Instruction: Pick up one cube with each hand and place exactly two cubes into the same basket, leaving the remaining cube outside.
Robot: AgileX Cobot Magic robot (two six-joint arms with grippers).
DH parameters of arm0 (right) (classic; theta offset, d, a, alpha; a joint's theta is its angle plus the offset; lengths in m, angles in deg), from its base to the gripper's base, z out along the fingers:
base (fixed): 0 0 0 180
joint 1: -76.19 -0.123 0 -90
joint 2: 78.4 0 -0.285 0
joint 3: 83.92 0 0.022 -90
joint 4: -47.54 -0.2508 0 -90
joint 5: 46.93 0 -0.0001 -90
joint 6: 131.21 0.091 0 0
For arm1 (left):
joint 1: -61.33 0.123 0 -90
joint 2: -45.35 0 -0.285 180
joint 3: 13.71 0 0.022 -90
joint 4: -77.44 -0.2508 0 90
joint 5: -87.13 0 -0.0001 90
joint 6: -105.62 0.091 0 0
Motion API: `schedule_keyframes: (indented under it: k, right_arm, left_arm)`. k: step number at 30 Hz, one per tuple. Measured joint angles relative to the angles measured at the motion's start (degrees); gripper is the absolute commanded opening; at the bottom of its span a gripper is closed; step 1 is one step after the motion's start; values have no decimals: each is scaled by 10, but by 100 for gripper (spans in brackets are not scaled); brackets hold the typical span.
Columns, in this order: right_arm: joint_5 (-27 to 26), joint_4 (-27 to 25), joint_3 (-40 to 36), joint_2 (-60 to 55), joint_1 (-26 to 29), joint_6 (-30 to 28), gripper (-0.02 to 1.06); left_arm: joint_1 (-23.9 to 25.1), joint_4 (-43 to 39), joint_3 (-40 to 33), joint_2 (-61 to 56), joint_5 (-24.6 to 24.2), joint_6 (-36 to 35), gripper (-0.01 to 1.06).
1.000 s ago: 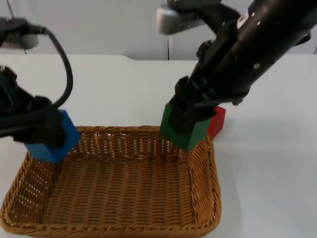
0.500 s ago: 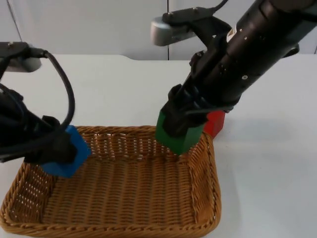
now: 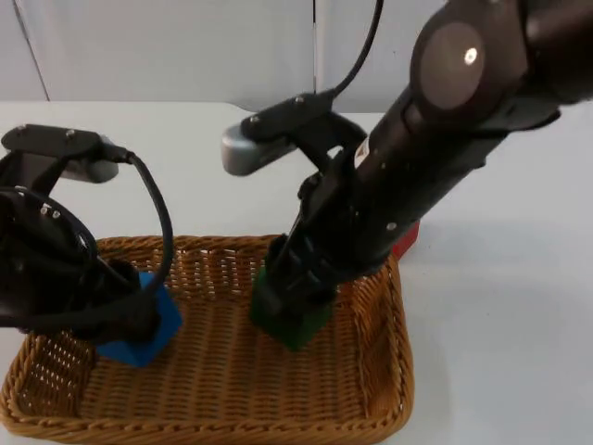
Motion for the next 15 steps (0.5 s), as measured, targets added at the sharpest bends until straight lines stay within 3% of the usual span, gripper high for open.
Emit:
schedule_keyframes:
  k: [15]
  right_arm:
    - [-25,0,0,-19,0,0,1]
  left_arm:
    - [0,9,0,55,25,11,0]
